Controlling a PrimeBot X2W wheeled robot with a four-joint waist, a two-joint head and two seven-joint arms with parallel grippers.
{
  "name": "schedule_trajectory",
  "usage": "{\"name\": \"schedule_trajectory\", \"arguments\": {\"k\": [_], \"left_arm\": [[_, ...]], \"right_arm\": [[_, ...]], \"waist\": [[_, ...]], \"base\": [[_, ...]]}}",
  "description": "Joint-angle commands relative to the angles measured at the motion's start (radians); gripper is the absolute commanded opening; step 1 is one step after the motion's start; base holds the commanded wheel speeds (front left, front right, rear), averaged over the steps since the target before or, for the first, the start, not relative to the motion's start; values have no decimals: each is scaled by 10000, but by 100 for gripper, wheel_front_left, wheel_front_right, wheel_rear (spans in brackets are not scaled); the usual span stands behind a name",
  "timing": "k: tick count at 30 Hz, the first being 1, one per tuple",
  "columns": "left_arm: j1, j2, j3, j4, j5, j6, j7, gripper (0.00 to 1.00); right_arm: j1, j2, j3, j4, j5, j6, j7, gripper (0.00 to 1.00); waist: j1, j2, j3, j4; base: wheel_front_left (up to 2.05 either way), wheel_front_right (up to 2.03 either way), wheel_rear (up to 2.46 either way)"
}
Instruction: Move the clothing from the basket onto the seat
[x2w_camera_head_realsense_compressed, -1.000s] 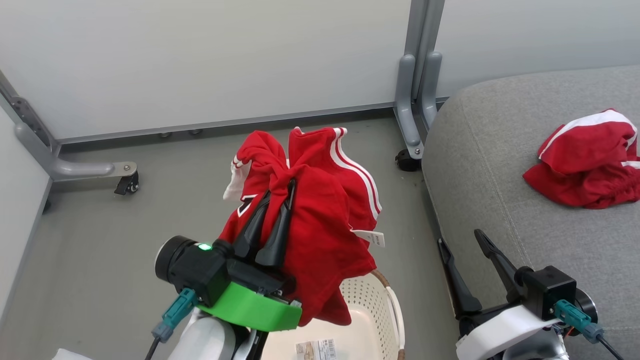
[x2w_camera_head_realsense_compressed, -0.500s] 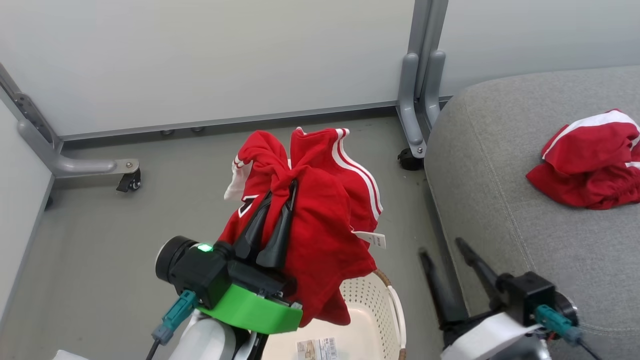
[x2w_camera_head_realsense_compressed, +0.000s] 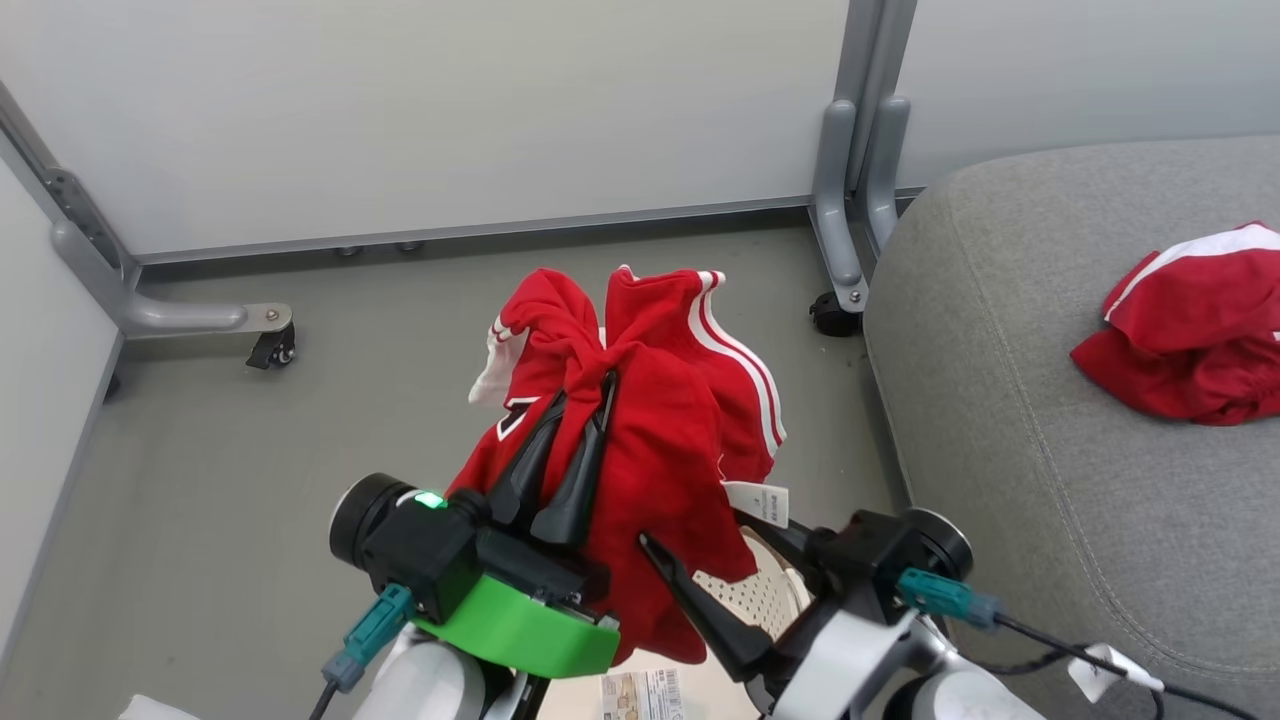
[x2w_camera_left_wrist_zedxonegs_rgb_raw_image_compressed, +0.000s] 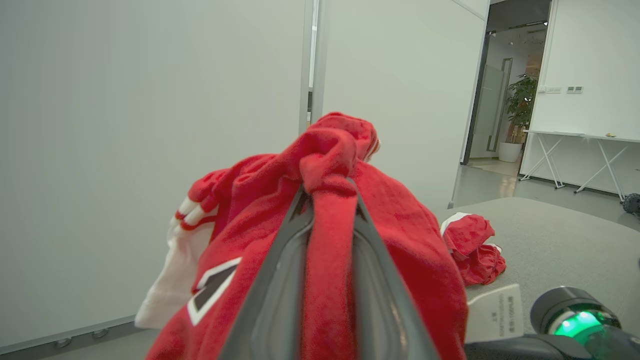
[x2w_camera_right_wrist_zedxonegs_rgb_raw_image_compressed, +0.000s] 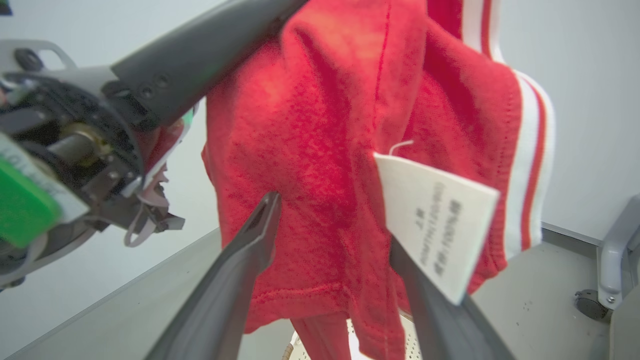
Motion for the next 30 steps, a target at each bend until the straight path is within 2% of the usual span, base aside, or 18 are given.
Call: {"name": "schedule_trajectory", "arguments": {"k": [1,9,13,14,15,16,30], "left_arm": [[-138,32,-28,-20,-5,-34,-10,0],[-241,10,-211,-51,-22,-84,10,0],[-258,16,-239,-88,-36,-71,6,0],[-264,19,-245,-93,-38,-63,5,0],[-271,22,-251,-101,-43,-54,4,0],[-275,30,-256,-105,-44,-45,2,0],[-259,78,-302,-127,-128,39,-18,0]], "right_arm": [[-361,-108,242,164,185,1,-111,100],[-1763,-88,1542,982,1079,1,-533,100],[-2200,31,1852,1343,1329,1,-725,100],[-2283,67,1915,1410,1388,1,-762,84],[-2374,110,1993,1491,1463,1,-805,28],[-2472,136,2050,1567,1517,1,-825,0],[-2946,112,2454,2101,2017,1,-1121,0]], "waist": [[0,-1,12,73],[0,-1,49,212],[0,-1,52,220],[0,-1,53,221],[0,-1,53,224],[0,-1,52,223],[0,-1,39,237]], "base": [[0,0,0],[0,0,0],[0,0,0],[0,0,0],[0,0,0],[0,0,0],[0,0,0]]}}
